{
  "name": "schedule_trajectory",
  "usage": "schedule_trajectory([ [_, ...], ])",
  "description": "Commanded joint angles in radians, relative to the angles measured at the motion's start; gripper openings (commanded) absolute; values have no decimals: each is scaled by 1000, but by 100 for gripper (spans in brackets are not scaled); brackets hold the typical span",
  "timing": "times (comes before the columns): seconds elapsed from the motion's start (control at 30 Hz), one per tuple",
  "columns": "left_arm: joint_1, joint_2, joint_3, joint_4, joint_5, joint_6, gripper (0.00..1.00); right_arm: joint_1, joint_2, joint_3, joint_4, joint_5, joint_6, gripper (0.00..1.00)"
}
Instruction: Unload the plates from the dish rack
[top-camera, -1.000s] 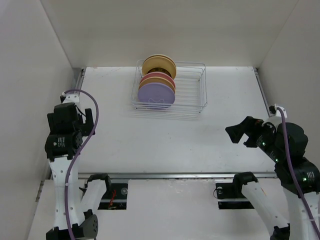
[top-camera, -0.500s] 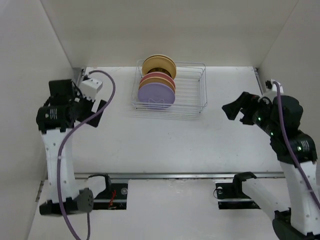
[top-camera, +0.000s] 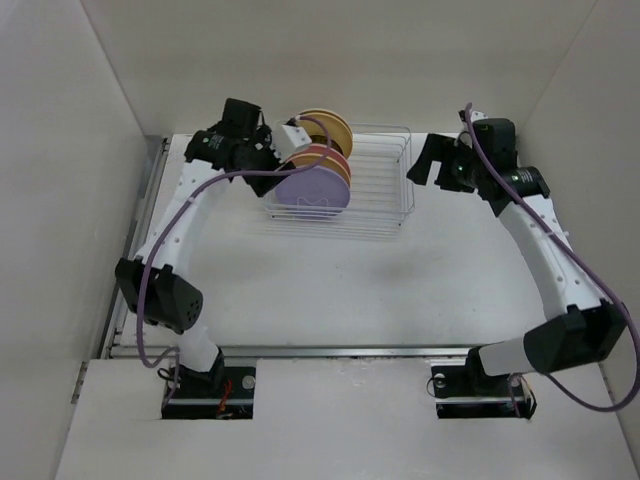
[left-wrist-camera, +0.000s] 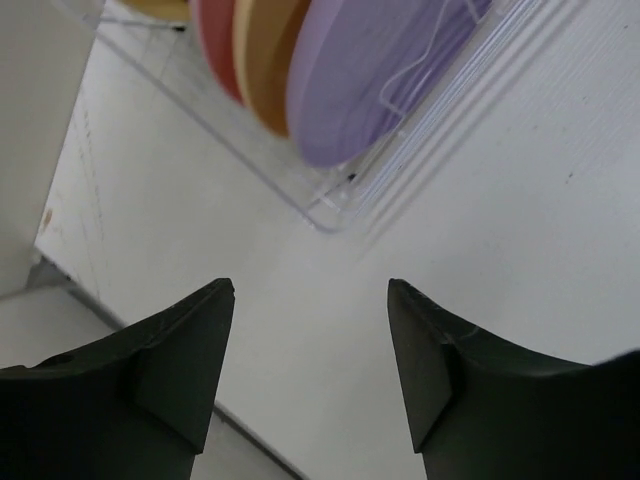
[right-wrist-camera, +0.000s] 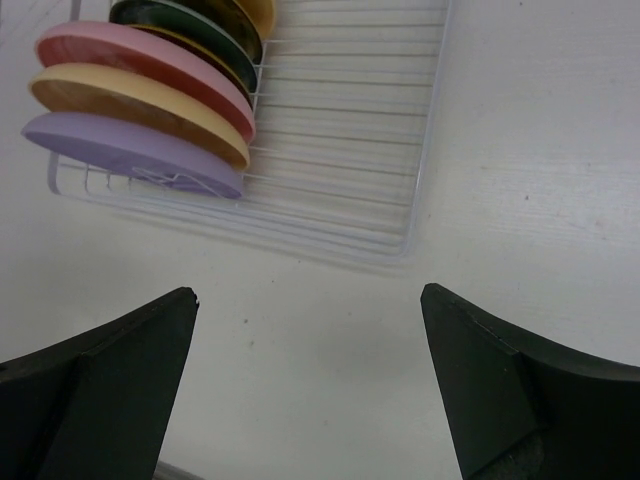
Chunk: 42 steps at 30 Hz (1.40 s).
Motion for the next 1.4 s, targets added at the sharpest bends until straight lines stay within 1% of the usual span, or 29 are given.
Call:
schedule_trajectory([
  [0.0,-43,96,75,105,57,-3,58,18,71,101,111,-35,-29,100],
  [0.03,-43,125,142,96,80,-20,58,18,88,110,111,-52,-29,100],
  [0.07,-43,151,169,96,124,-55,58,18,104,110,121,-61,-29,100],
  [0.1,-43,197,186,96,140,-72,58,18,125,110,134,-61,-29,100],
  [0.17,-43,239,213,119,167,-96,55,28,139,96,144,-70,-29,100],
  [0.2,-43,256,214,131,167,-118,53,28,139,86,145,-82,-29,100],
  [0.3,-43,316,243,179,167,-155,53,28,148,85,145,-92,-29,100],
  [0.4,-43,345,266,179,180,-164,51,28,148,85,145,-92,-38,100],
  [0.43,-43,354,266,179,190,-176,46,28,148,75,145,-92,-38,100],
  [0.63,-43,363,266,150,199,-195,24,28,148,66,134,-58,-58,100],
  [0.67,-43,372,266,150,177,-204,20,28,148,66,134,-58,-58,100],
  [0.7,-43,373,266,150,167,-204,9,28,148,66,134,-58,-58,100],
  [0.77,-43,373,275,150,132,-230,0,28,157,66,134,-58,-58,100],
  [1.1,-43,261,321,170,54,-219,0,28,176,96,125,-98,-58,100],
  [1.17,-43,245,321,170,54,-196,0,28,186,96,134,-119,-58,100],
  [1.37,-43,225,286,170,41,-196,0,37,208,96,146,-151,-58,100],
])
